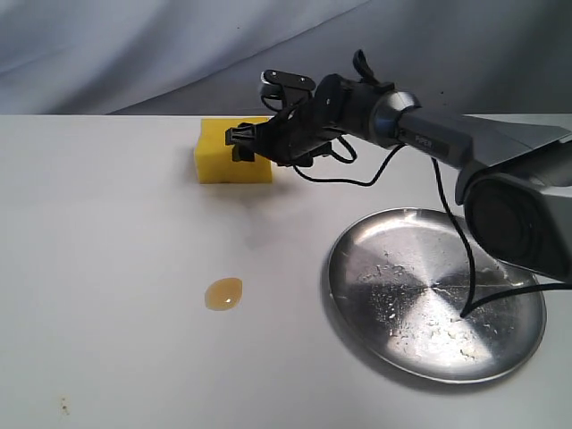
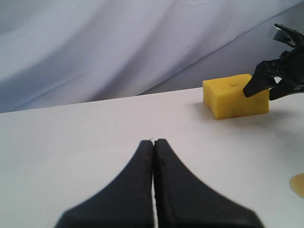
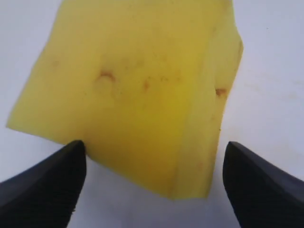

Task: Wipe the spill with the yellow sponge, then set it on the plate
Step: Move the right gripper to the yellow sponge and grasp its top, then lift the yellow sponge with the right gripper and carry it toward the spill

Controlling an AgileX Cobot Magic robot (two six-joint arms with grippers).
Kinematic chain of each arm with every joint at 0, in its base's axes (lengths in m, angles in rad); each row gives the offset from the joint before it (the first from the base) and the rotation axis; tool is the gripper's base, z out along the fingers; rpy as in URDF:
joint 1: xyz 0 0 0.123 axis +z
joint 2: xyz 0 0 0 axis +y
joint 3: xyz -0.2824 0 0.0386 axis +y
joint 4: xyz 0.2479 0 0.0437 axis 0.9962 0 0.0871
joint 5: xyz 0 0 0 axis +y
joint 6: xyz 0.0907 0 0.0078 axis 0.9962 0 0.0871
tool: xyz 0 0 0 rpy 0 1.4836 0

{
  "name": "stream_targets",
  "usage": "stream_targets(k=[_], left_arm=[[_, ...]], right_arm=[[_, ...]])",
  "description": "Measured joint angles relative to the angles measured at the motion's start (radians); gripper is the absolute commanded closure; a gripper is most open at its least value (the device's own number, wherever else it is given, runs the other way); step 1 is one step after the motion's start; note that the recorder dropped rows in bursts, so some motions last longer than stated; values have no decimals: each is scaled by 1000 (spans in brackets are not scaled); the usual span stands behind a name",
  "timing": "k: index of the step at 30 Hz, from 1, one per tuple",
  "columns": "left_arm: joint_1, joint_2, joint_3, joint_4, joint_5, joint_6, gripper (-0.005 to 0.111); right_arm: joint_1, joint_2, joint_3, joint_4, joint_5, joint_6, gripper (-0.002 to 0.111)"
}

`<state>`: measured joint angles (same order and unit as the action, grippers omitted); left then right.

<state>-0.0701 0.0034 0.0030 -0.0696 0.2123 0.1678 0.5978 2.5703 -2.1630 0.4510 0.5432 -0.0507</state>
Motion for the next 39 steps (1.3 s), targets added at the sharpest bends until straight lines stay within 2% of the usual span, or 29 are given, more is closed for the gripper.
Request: stream_targets(k=[8, 15, 21, 25, 28, 33, 39], left_arm=[[0, 0, 0, 0, 0, 0, 107], [0, 0, 0, 0, 0, 0, 107], [0, 0, 0, 0, 0, 0, 107], [0, 0, 0, 0, 0, 0, 107], [0, 0, 0, 0, 0, 0, 107], [0, 0, 0, 0, 0, 0, 107], [0, 0, 0, 0, 0, 0, 107]], right_arm=[[4, 0, -4, 112, -68, 51, 36], [27, 11, -4, 130, -167, 175, 36], [30, 27, -4, 131, -176, 225, 39], [30, 35, -4, 131, -179, 253, 52], [30, 37, -4, 131, -179, 299, 67], [30, 41, -4, 135, -158, 346, 108], [30, 28, -6, 132, -89, 337, 108]])
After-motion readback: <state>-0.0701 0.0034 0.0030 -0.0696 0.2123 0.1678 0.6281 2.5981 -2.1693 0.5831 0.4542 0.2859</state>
